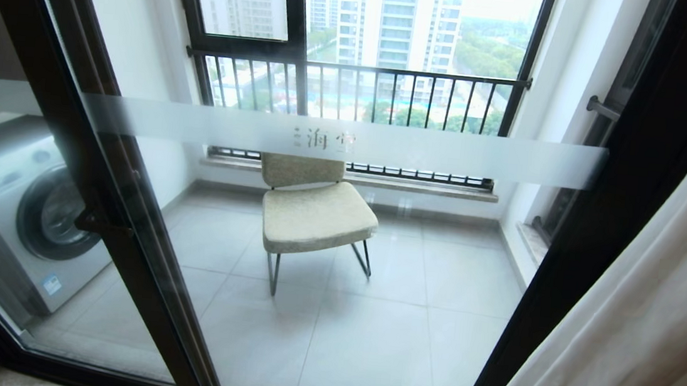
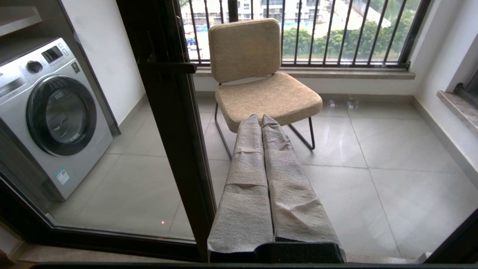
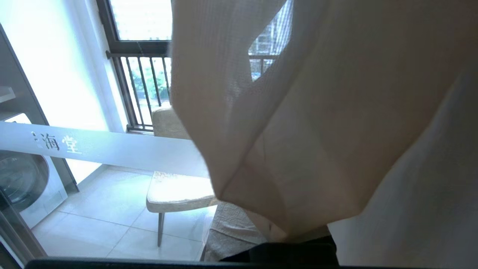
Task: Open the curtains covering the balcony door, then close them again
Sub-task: Close the inner curtains on both sides
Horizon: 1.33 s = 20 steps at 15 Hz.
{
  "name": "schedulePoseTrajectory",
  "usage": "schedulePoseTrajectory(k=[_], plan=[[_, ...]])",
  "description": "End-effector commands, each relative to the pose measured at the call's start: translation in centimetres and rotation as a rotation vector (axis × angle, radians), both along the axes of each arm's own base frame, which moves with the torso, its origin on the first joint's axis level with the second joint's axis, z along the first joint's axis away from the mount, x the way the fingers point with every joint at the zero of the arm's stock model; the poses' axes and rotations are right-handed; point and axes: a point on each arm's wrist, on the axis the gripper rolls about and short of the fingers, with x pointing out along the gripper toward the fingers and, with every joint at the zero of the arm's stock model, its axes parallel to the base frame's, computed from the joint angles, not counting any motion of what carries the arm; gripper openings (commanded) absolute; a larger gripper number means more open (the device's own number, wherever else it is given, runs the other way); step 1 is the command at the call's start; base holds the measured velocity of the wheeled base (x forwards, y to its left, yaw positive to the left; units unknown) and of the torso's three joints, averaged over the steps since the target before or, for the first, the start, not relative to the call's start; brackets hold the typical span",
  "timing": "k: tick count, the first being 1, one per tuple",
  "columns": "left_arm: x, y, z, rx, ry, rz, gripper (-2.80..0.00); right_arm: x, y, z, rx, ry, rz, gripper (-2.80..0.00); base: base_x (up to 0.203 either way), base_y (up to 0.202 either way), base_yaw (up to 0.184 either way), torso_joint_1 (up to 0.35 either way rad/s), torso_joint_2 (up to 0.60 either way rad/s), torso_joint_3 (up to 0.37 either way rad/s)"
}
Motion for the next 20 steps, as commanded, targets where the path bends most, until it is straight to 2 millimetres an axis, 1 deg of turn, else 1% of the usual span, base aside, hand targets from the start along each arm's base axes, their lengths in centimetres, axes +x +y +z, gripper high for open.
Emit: schedulePoseTrajectory(k=[1, 5, 20], plan=[[0.0, 0.0, 0.0, 0.0, -0.001, 0.001, -2.8, 0.1, 0.0, -0.1, 0.001, 0.005, 0.002, -2.8, 0.0, 0.0, 0.0, 0.0, 0.0, 0.0], [0.0, 0.0, 0.0, 0.0, -0.001, 0.001, -2.8, -0.2, 0.0, -1.1, -0.012, 0.031, -0.003, -2.8, 0.0, 0.0, 0.0, 0.0, 0.0, 0.0], [0.0, 0.0, 0.0, -0.001, -0.001, 0.001, -2.8, 0.0, 0.0, -0.8, -0.037, 0.016, -0.04, -2.8, 0.0, 0.0, 0.0, 0.0, 0.0, 0.0]])
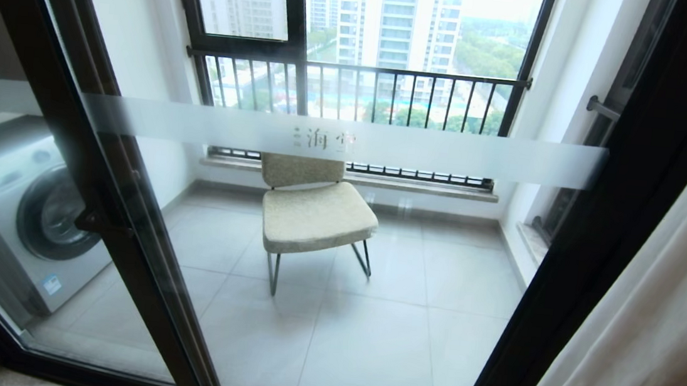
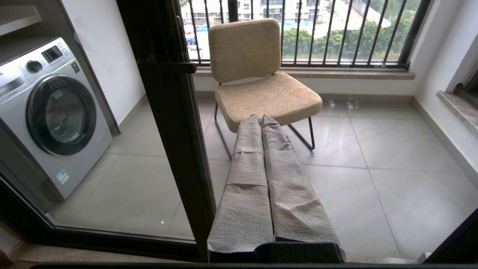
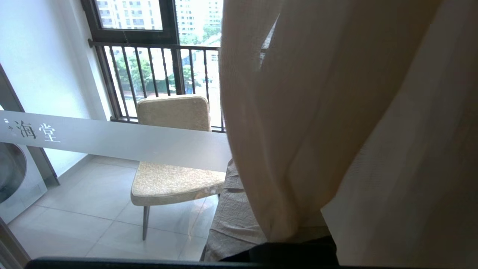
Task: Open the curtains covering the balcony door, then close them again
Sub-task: Close the inner curtains on both sides
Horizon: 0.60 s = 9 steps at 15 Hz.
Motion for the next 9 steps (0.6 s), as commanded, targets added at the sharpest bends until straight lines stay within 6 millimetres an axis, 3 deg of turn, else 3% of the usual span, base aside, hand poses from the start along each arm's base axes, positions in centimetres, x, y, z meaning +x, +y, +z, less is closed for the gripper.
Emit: schedulePoseTrajectory(k=[1, 5, 9], plan=[[0.0, 0.0, 0.0, -0.003, -0.001, 0.001, -2.8, 0.03, 0.01, 0.03, 0.0, -0.003, 0.001, -2.8, 0.0, 0.0, 0.0, 0.0, 0.0, 0.0], [0.0, 0.0, 0.0, -0.006, -0.001, 0.0, -2.8, -0.01, -0.01, 0.05, 0.0, -0.004, 0.0, -2.8, 0.001, 0.014, -0.002, -0.004, 0.0, 0.001], [0.0, 0.0, 0.0, -0.007, -0.001, -0.001, -2.8, 0.04, -0.01, -0.01, 0.0, -0.001, 0.0, -2.8, 0.001, 0.168, -0.002, 0.002, 0.0, 0.003]])
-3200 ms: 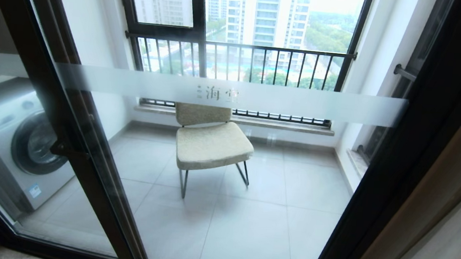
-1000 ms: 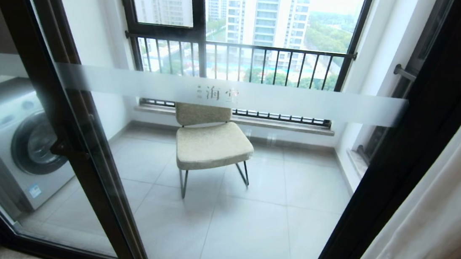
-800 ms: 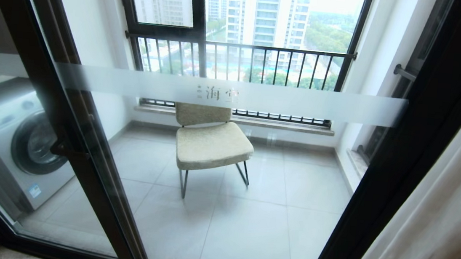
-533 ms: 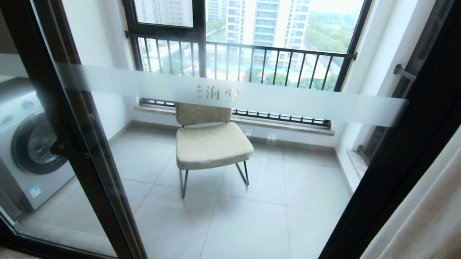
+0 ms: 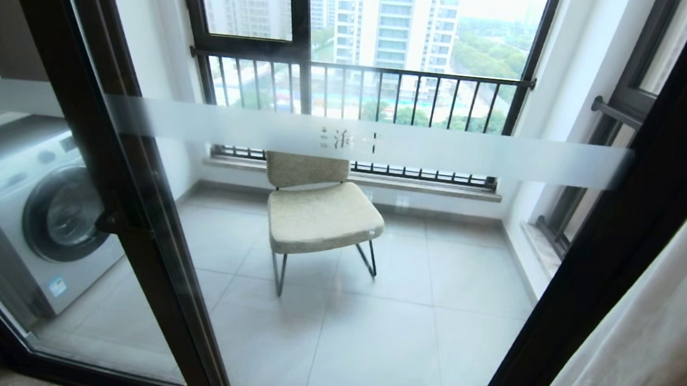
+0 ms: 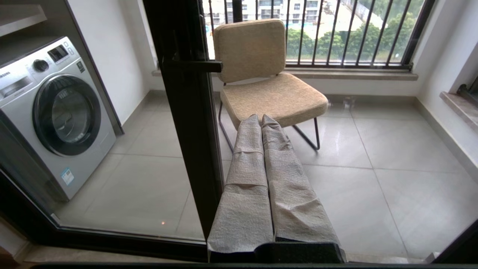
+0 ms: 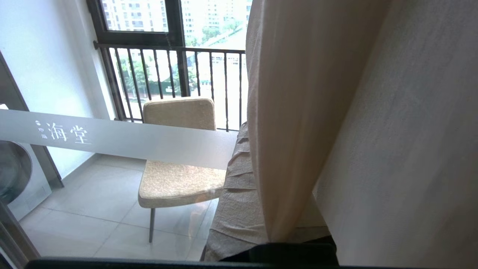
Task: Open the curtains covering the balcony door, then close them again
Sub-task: Close the inner curtains on both sides
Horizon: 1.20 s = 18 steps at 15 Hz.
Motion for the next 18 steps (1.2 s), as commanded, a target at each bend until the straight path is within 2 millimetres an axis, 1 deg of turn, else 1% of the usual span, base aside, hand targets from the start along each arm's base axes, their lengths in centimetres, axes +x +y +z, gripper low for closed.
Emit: schedulePoseTrajectory(k=[1, 11, 13, 18], plan=[[0.0, 0.0, 0.0, 0.0, -0.001, 0.0, -2.8, 0.1, 0.0, 0.0, 0.001, 0.0, 0.0, -2.8, 0.0, 0.199, 0.001, 0.001, 0.0, -0.002], [0.0, 0.0, 0.0, 0.003, 0.0, 0.002, -2.8, 0.2, 0.0, 0.3, 0.001, -0.002, 0.0, -2.8, 0.0, 0.195, 0.0, 0.004, 0.0, 0.003], [0.0, 0.0, 0.0, 0.002, 0.0, 0.002, -2.8, 0.7, 0.0, 0.7, 0.001, -0.007, 0.0, -2.8, 0.0, 0.194, -0.002, 0.0, 0.0, 0.002], [0.0, 0.0, 0.0, 0.002, -0.001, 0.002, -2.8, 2.9, 0.0, 1.8, 0.001, -0.01, 0.0, -2.8, 0.0, 0.184, 0.0, 0.003, 0.0, 0.0]])
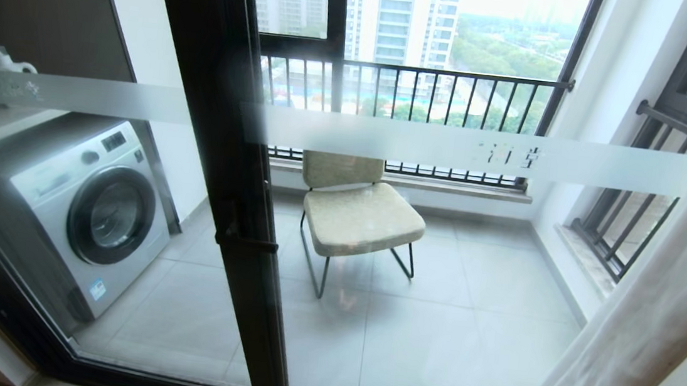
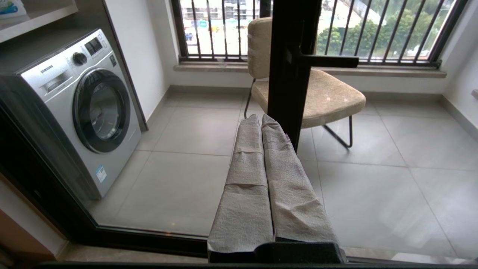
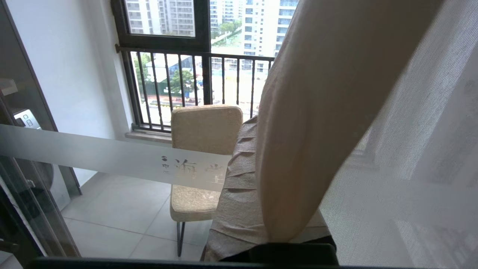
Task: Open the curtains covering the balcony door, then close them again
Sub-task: Close the inner curtains on both sides
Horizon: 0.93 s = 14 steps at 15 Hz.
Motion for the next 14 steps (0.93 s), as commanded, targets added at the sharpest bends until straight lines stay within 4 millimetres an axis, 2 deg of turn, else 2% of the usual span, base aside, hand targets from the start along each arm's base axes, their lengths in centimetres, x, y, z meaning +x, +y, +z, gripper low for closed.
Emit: schedulePoseTrajectory(k=[1, 14], plan=[[0.0, 0.0, 0.0, -0.001, -0.001, 0.001, -2.8, 1.2, 0.0, 0.1, 0.0, 0.014, 0.001, -2.8, 0.0, 0.196, 0.001, 0.013, 0.01, 0.0], [0.0, 0.0, 0.0, 0.001, -0.001, 0.001, -2.8, 2.6, 0.0, 0.4, 0.0, 0.02, -0.001, -2.8, 0.0, 0.193, 0.001, 0.003, 0.0, 0.0]])
